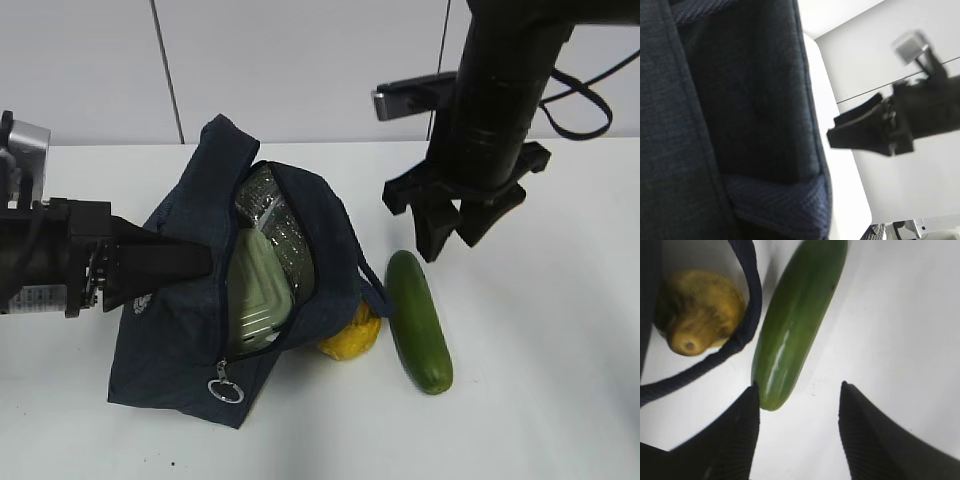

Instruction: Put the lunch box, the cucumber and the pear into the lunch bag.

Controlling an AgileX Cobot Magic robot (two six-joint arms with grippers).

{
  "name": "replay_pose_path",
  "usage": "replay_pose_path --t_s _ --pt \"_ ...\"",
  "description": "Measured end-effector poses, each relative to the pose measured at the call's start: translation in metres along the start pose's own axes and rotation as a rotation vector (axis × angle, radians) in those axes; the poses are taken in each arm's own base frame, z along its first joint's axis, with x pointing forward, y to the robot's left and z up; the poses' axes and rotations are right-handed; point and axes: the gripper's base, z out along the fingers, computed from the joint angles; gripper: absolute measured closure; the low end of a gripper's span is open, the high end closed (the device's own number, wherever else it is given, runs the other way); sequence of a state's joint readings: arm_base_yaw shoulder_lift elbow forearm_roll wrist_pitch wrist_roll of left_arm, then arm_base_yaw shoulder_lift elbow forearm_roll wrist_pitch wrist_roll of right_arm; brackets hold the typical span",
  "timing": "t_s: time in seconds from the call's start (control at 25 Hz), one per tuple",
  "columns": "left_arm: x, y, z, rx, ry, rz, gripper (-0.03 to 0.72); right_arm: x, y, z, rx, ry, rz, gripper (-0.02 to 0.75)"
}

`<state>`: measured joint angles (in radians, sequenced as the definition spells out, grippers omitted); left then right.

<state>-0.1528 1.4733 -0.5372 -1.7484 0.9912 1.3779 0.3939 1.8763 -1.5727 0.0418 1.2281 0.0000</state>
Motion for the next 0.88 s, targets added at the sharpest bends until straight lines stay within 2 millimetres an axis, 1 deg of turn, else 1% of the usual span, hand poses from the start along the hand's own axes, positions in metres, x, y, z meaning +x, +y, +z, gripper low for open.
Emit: replay_pose_path --t_s 0.08,0.16,0.28,0.36,0.56,0.68,0.88 --pt "0.000 0.000 0.000 0.000 0.000 0.000 0.708 0.008 0.000 0.013 -0.001 0.053 0.003 0.332" --pt "0.000 0.000 0.000 0.000 0.000 0.000 0.708 0.011 0.000 0.022 -0.009 0.077 0.008 0.309" --pt "0.000 0.000 0.000 0.000 0.000 0.000 0.708 0.005 0.000 0.037 -0.012 0.061 0.011 0.253" --pt "0.000 0.000 0.000 0.000 0.000 0.000 0.708 0.000 0.000 0.048 -0.016 0.040 0.015 0.237" --pt "0.000 0.000 0.000 0.000 0.000 0.000 0.708 -0.008 0.000 0.072 -0.030 0.026 0.028 0.227" --pt "0.000 0.000 0.000 0.000 0.000 0.000 0.708 -0.010 -0.001 0.088 -0.029 0.056 0.031 0.227" --pt "0.000 0.000 0.000 0.001 0.000 0.000 0.708 -0.011 -0.001 0.109 -0.029 0.088 0.035 0.227"
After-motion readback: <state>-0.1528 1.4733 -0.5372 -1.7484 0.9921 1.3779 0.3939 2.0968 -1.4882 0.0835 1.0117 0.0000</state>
